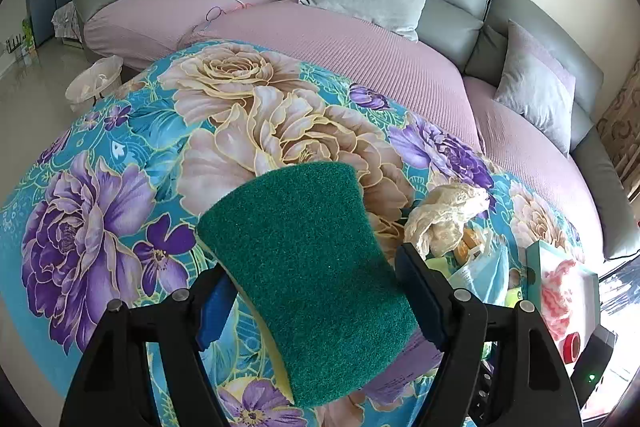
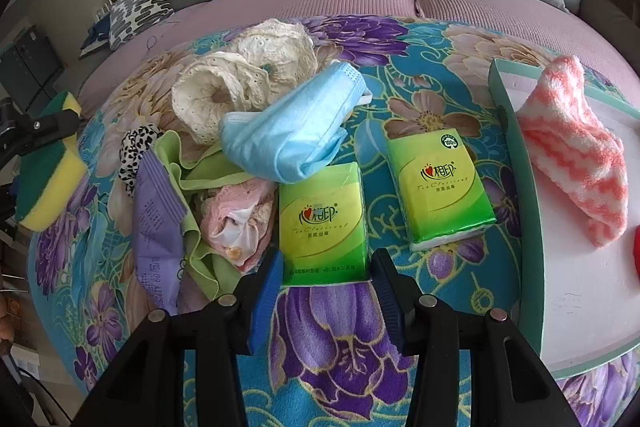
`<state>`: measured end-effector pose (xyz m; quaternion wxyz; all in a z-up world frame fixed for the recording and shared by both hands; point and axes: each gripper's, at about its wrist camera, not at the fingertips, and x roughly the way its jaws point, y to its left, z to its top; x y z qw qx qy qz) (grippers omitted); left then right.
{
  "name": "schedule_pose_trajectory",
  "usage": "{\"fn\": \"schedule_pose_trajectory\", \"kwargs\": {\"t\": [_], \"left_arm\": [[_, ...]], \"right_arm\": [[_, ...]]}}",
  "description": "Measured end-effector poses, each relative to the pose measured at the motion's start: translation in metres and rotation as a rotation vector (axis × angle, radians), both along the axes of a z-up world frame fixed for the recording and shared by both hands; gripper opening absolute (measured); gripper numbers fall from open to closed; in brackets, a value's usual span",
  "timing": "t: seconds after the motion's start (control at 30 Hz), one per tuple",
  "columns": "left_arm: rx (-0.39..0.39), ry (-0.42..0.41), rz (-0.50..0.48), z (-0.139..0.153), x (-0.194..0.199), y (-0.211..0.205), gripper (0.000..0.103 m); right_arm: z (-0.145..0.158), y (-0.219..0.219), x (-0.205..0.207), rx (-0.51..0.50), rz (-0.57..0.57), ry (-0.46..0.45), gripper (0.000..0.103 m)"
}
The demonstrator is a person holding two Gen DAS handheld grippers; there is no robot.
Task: Organize soft objects
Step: 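Grasp a green tissue pack with the right tool while the left tool holds the sponge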
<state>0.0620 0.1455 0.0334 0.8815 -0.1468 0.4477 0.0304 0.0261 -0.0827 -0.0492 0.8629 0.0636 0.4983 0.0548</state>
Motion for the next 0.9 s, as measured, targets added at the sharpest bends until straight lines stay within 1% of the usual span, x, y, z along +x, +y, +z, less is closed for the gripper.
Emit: {"fn": "schedule_pose_trajectory", "kwargs": {"t": [0.23,0.47,0.77,0.9], "left_arm": [[0.002,0.010,-0.009,-0.003,0.001,-0.002,0.078],[0.001,0.017,-0.014,-0.004,0.002,-0.003,0.078],[0.002,0.017,-0.020,-0.004,0.002,-0.004,0.078],[0.001,0.002,-0.018,0.000,0.000,-0.005,0.078]], "right_arm": [[-0.002,0.006,0.003,-0.010,0.020,0.005,0.051],[-0.005,0.022,0.005,-0.089,0.057,0.003,0.051],[-0.002,0.016,0.005,-0.068,0.045,-0.001,0.048],[0.004,0.009,0.002,-0.034,0.031,-0.015,0.047]]}}
